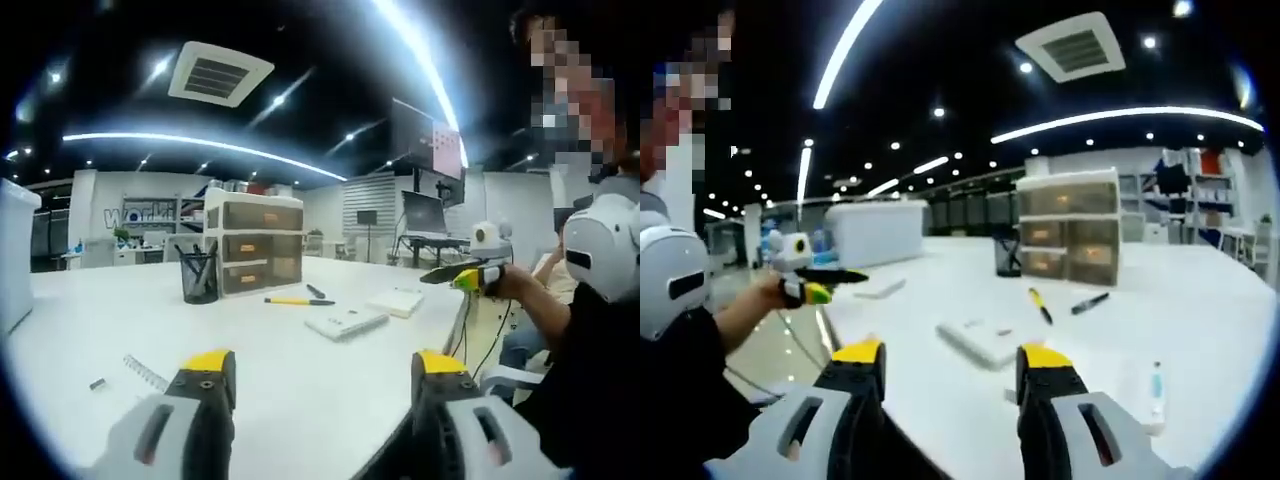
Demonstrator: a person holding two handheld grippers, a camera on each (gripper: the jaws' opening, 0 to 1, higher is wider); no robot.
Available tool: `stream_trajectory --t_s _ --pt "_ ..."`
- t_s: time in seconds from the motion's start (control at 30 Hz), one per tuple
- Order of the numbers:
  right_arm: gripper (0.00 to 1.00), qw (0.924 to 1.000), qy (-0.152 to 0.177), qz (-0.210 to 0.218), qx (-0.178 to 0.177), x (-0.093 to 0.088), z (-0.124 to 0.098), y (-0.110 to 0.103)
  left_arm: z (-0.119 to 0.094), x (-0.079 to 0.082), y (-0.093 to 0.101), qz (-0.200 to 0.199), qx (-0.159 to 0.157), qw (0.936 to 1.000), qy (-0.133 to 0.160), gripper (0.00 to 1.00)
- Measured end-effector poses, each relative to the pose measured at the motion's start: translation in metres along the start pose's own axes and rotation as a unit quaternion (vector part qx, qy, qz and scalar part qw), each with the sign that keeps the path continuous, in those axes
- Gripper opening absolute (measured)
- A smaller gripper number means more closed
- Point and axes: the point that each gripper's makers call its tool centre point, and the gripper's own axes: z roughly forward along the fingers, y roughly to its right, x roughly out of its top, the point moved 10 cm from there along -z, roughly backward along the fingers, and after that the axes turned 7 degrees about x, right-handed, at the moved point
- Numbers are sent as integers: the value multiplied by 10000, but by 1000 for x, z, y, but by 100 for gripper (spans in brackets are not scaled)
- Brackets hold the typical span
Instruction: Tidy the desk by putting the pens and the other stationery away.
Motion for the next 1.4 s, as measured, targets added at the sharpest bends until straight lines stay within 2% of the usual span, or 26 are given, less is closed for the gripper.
stream_trajectory --t_s 0.33,0.6,0.77,1.13,1.4 --pt "51 9953 -838 -486 16 22 22 17 -6 -7 2 2 -10 10000 -40 71" --pt "51 9910 -1175 -632 131 38 43 28 -24 -8 -4 -60 148 9998 121 71" --pt "51 9858 -1464 -796 188 45 59 35 -26 -8 -5 -34 142 9998 143 71" --pt "48 9788 -1940 -627 193 41 95 66 -28 -8 -3 30 133 9997 201 70" --pt "44 9703 -2337 -548 285 42 127 89 -26 -7 1 61 106 9998 186 70"
